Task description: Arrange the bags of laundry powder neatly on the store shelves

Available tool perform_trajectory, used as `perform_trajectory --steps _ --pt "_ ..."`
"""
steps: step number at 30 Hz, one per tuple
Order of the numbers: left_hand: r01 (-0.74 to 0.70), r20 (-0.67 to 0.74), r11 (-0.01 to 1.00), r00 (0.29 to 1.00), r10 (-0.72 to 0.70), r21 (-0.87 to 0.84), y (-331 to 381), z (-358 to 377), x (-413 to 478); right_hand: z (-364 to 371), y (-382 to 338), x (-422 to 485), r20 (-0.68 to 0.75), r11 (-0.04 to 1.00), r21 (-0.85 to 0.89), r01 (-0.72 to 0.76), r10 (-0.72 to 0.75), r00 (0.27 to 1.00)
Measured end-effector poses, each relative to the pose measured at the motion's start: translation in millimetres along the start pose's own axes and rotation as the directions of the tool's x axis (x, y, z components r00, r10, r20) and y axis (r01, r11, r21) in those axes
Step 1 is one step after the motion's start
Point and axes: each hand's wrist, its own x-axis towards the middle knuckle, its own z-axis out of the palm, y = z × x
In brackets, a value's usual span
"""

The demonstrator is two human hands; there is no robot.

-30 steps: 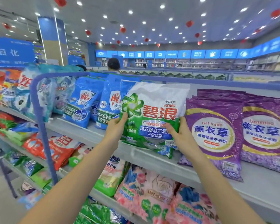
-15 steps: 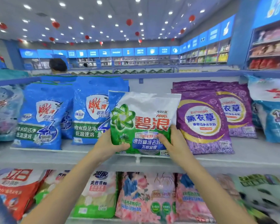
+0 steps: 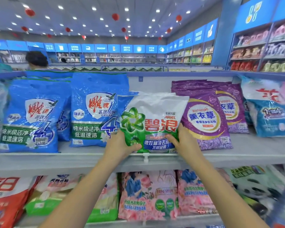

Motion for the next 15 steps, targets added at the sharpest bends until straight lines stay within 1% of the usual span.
perform_trajectory --steps 2,4,6,7,8,10,12,13,15 --pt "-0.001 0.033 0.997 0.999 -0.001 0.075 -3 2 -2 1 2 -6 0.034 1.0 -0.029 0.005 -0.004 0.999" --pt "0.004 0.103 0.997 0.995 -0.012 0.082 -4 -3 2 -1 2 -5 0.069 0.998 -0.064 0.0 0.005 0.998" --pt "0.037 0.173 0.999 0.984 -0.031 -0.029 -5 -11 5 -4 2 1 0.116 0.995 -0.101 -0.028 0.04 0.992" --pt "0.061 0.172 0.995 0.984 -0.045 -0.085 -3 -14 6 -4 4 4 0.136 0.995 -0.096 -0.041 0.054 0.989" --pt "0.076 0.143 0.99 0.988 -0.06 -0.116 -2 -16 5 -4 4 5 0.157 0.997 -0.06 -0.05 0.059 0.986" --pt "0.071 0.028 0.985 0.997 -0.067 -0.158 1 -13 3 0 6 2 0.159 0.993 0.097 -0.066 0.05 0.986" --pt "0.051 -0.057 0.976 0.996 -0.064 -0.211 3 -9 4 3 2 0 0.082 0.956 0.274 -0.105 0.086 0.993" --pt "0.055 -0.074 0.975 0.995 -0.073 -0.217 2 -6 5 2 0 1 0.039 0.938 0.323 -0.129 0.123 0.992" --pt "0.068 -0.08 0.975 0.993 -0.087 -0.213 -1 -2 10 -3 -3 7 0.01 0.935 0.315 -0.164 0.169 0.985"
